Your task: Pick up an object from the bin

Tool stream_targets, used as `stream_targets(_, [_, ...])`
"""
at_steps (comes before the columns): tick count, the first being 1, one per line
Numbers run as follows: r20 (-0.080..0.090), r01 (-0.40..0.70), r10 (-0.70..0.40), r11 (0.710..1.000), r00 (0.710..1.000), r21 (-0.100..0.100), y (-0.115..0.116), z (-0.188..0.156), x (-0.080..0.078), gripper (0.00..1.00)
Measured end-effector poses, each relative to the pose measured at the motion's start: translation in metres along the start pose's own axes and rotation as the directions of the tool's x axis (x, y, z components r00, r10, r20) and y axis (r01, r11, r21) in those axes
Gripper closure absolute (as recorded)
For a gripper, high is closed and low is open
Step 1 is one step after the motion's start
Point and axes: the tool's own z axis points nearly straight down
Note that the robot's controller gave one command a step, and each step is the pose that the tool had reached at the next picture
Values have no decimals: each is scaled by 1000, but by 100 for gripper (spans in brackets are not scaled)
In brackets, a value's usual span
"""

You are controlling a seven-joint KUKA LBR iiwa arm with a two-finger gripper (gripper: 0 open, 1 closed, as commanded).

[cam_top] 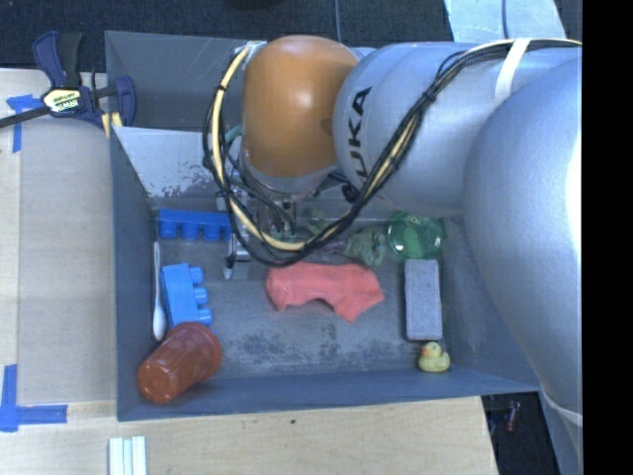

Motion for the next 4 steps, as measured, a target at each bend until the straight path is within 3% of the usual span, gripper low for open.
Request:
stream_targets(1, [0,0,0,1000,1000,0,0,0,0,0])
stream_targets(2, [3,31,-31,1000,1000,0,-58,16,-26,0])
stream_targets(3, [-4,-7,7,1000,1000,-2,-79,84,-4,0])
stream_targets(4, [18,-2,2,1000,1000,-2,-103,44,-16,0])
